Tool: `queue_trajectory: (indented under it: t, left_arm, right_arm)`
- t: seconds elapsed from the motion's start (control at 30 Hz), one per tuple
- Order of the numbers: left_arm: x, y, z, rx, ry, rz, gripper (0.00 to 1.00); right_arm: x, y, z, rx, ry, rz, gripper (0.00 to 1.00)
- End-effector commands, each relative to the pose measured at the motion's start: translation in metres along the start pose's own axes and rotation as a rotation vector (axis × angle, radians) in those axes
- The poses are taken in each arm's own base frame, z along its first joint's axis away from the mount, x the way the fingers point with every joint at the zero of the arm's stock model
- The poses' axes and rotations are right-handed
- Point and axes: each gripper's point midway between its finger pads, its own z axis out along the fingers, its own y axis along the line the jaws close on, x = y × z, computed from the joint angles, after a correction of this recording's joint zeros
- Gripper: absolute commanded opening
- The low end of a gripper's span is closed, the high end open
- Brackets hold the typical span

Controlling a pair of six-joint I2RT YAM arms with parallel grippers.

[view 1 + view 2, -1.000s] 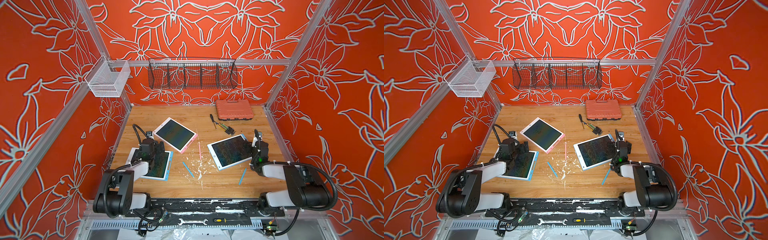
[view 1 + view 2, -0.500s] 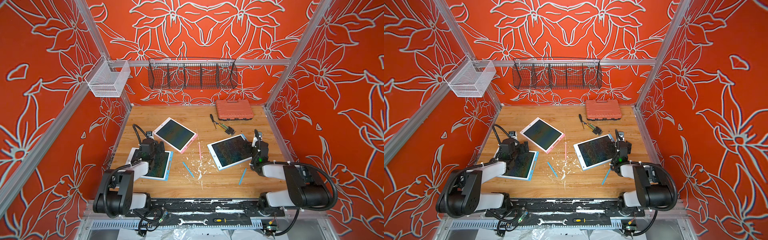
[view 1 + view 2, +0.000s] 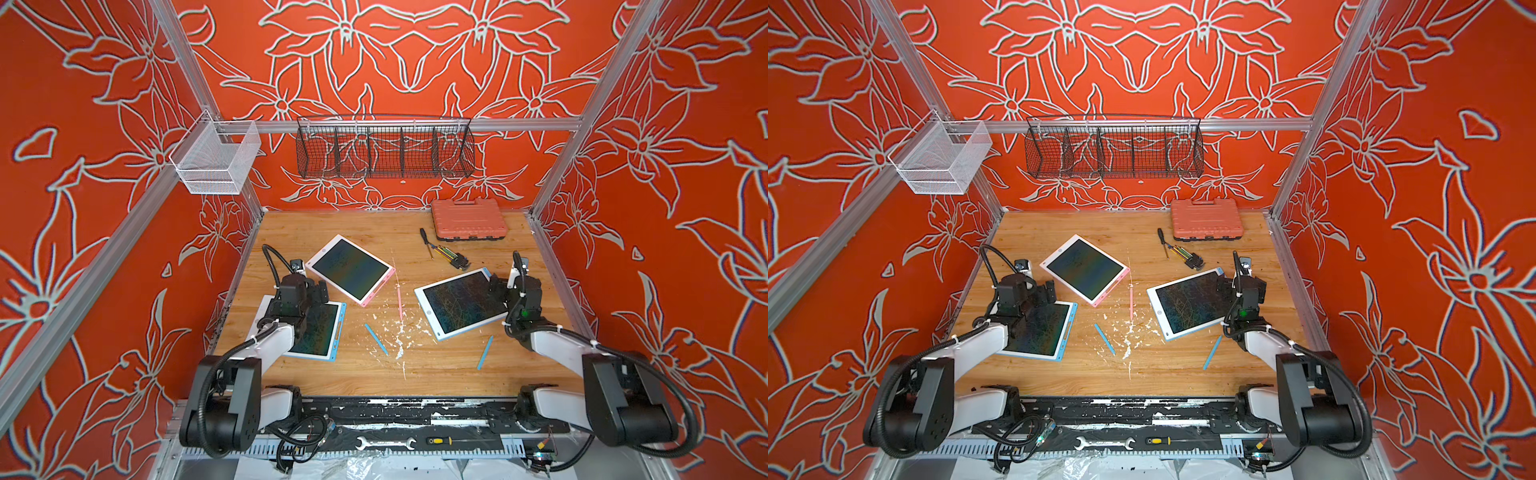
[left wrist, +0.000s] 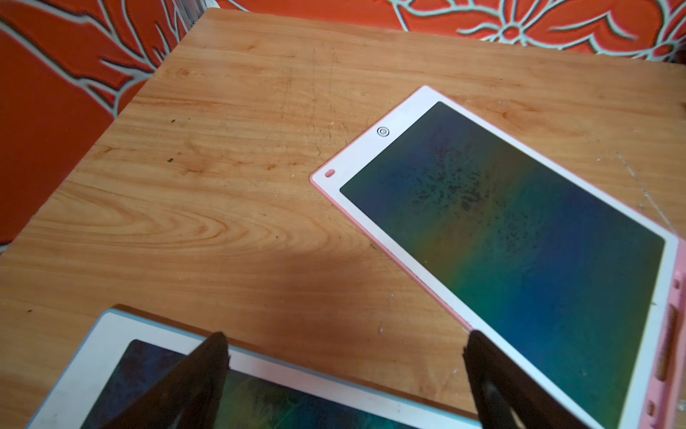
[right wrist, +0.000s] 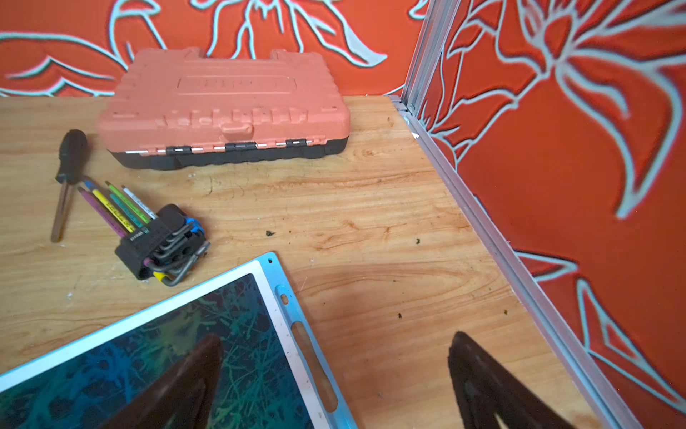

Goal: Place the stylus back onto the writing tablet
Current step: Adjust the writing tablet at the center of the board.

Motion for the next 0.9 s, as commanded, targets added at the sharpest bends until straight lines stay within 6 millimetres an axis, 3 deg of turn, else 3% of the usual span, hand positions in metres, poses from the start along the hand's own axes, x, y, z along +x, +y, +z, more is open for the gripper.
queue_trajectory:
  t: [0.0, 0.17, 0.33, 0.47, 0.6, 0.73, 0.87]
  left_arm:
    - [-0.001, -0.001, -0.014, 0.012, 0.057, -0.008, 0.97]
    - [0.000, -0.006, -0.036, 0.033, 0.162, -0.093, 0.97]
    - [0.015, -0.017, -0.061, 0.028, 0.328, -0.200, 0.97]
    - [0.022, -0.045, -0.081, 0.075, 0.410, -0.232, 0.97]
    - [0.030, -0.070, -0.097, 0.111, 0.544, -0.322, 0.97]
    - [0.037, -0.100, -0.108, 0.188, 0.665, -0.418, 0.97]
    - [0.036, -0.124, -0.118, 0.184, 0.723, -0.383, 0.97]
  right_arm:
    - [0.004, -0.007, -0.011, 0.030, 0.077, 0.010, 0.97]
    - [-0.003, -0.022, -0.028, 0.104, 0.155, 0.085, 0.97]
    - [-0.007, -0.028, -0.043, 0.141, 0.262, 0.155, 0.97]
    - [-0.010, -0.008, -0.049, 0.044, 0.395, 0.178, 0.97]
    - [0.005, 0.007, -0.054, 0.000, 0.596, 0.181, 0.97]
    - [0.016, 0.013, -0.055, -0.012, 0.700, 0.173, 0.97]
    - [0.026, 0.010, -0.057, 0.032, 0.828, 0.131, 0.95]
